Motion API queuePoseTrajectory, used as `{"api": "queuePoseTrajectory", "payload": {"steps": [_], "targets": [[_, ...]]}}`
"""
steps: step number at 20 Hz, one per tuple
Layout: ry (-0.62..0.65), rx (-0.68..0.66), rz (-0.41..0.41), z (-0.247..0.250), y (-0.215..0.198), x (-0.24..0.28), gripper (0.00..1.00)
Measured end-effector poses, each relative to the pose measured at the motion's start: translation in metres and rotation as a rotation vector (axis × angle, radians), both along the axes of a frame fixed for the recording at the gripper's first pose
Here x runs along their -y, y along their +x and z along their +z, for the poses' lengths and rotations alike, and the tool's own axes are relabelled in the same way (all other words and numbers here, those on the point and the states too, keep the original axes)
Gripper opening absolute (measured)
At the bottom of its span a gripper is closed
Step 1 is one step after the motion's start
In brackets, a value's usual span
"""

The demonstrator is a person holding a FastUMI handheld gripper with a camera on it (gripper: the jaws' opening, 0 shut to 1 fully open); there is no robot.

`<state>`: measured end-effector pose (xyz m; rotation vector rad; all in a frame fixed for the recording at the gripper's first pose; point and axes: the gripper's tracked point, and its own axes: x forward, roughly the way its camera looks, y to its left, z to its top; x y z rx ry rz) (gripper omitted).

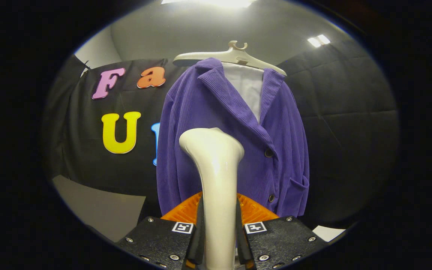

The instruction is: Iron the clothes twice with a garment steamer, once on the left side and once on the right side.

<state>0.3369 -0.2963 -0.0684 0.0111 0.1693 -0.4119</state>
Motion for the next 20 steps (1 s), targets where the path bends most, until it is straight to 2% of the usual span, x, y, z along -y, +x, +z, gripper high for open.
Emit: {"api": "queuePoseTrajectory", "payload": {"steps": [20], "targets": [[0.109, -0.281, -0.010, -0.170, -0.083, -0.015, 0.36]]}}
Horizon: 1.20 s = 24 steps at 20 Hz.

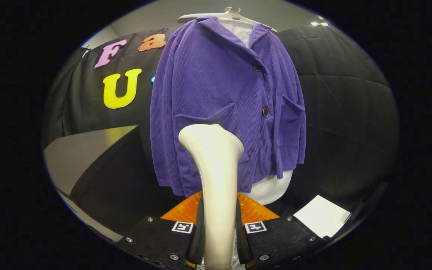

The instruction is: Iron the clothes twice with a garment steamer, once on the left side and once on the right side.

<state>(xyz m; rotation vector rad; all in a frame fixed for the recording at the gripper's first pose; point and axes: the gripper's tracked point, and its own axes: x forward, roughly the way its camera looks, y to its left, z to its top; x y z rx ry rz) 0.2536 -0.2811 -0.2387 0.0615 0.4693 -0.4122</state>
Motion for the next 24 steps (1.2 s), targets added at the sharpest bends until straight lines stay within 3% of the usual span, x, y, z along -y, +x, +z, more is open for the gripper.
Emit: {"api": "queuePoseTrajectory", "payload": {"steps": [7, 11, 24], "targets": [[0.014, -0.075, 0.003, -0.042, -0.036, -0.020, 0.36], [-0.012, -0.046, 0.010, -0.022, -0.053, -0.028, 0.35], [-0.159, 0.294, -0.031, 0.204, -0.041, -0.003, 0.35]]}}
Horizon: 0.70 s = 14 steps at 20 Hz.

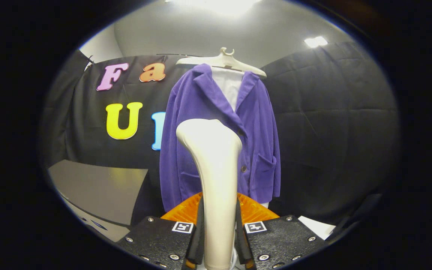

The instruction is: Iron the clothes twice with a garment steamer, once on the left side and once on the right side.

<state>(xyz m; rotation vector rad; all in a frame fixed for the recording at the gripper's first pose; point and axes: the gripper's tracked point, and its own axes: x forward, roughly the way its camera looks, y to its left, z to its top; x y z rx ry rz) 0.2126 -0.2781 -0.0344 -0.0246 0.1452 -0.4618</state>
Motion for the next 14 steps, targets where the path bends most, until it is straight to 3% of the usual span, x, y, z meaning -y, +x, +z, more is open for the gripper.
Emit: {"api": "queuePoseTrajectory", "payload": {"steps": [9, 14], "targets": [[-0.062, 0.144, -0.077, 0.097, 0.040, 0.061, 0.35], [-0.099, 0.203, -0.082, 0.144, 0.070, 0.086, 0.35]]}}
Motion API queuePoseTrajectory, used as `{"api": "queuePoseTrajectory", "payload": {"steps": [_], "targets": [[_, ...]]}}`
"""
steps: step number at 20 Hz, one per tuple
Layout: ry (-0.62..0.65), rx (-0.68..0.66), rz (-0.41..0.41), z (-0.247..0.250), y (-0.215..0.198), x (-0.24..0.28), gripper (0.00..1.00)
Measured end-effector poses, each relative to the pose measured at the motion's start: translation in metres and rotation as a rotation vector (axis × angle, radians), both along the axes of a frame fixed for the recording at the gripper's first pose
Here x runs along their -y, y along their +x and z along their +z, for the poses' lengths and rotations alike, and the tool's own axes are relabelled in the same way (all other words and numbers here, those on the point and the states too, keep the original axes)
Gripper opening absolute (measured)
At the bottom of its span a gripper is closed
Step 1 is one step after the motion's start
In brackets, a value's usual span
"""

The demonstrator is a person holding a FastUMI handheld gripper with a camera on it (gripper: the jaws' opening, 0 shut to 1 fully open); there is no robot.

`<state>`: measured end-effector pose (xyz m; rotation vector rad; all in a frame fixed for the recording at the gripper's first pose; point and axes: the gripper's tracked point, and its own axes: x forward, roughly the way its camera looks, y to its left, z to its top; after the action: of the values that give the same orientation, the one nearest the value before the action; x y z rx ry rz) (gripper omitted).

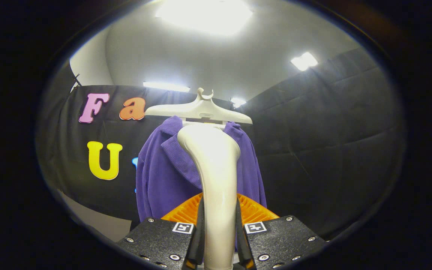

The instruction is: Iron the clothes twice with a garment steamer, once on the left side and once on the right side.

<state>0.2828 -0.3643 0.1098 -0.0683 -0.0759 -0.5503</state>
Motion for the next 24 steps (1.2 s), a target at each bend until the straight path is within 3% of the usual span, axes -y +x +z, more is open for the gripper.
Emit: {"api": "queuePoseTrajectory", "payload": {"steps": [6, 12, 19, 24], "targets": [[-0.010, 0.023, -0.025, 0.029, 0.039, 0.038, 0.35], [-0.034, -0.003, -0.064, 0.028, 0.063, 0.071, 0.35], [-0.001, -0.091, -0.099, -0.024, 0.073, 0.093, 0.35], [0.049, -0.138, -0.139, -0.076, 0.052, 0.102, 0.35]]}}
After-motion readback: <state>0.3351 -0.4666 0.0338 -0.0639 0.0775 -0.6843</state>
